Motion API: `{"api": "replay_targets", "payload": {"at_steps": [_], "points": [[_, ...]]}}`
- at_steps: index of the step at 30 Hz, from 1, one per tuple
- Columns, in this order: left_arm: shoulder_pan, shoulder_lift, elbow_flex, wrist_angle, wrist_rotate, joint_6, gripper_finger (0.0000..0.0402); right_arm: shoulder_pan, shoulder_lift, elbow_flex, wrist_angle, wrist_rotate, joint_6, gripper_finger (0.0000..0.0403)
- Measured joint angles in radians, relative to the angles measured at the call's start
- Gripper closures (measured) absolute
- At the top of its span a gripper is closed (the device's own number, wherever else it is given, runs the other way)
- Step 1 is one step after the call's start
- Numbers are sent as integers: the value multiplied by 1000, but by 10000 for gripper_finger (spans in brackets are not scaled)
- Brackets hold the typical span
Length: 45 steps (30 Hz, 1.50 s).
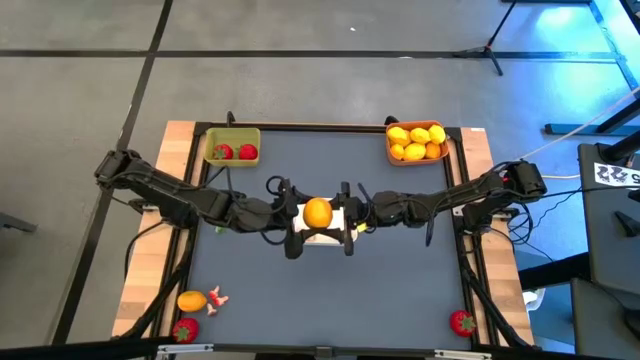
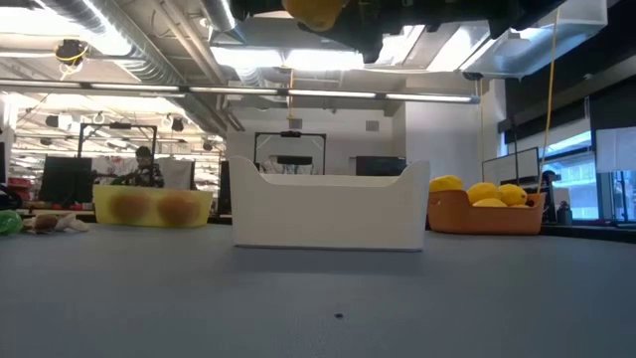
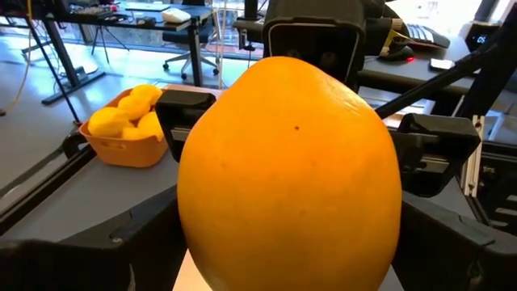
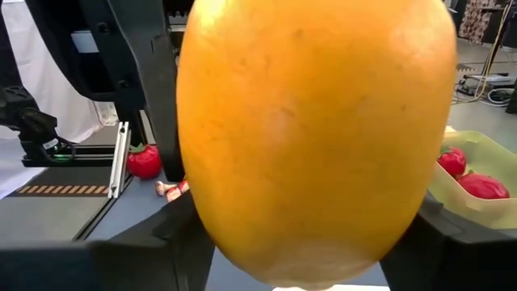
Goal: Sort produce into baskets
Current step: Put the yellow lemon into the orange bin
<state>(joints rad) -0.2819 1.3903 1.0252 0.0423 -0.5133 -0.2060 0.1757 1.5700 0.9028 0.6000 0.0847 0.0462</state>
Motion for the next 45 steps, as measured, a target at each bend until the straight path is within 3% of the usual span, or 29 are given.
{"api": "replay_targets", "payload": {"at_steps": [17,34,41,45], "points": [[17,-9,4,11,6,-7,54,2,-57,3,-92,81,-11,142],[23,-11,4,20,29,4,54,1,-69,2,-108,98,-7,140],[46,-13,2,12,42,4,7,1,-72,1,-108,122,-3,139],[56,-23,2,13,46,-14,17,1,-72,1,-133,174,-8,139]]}}
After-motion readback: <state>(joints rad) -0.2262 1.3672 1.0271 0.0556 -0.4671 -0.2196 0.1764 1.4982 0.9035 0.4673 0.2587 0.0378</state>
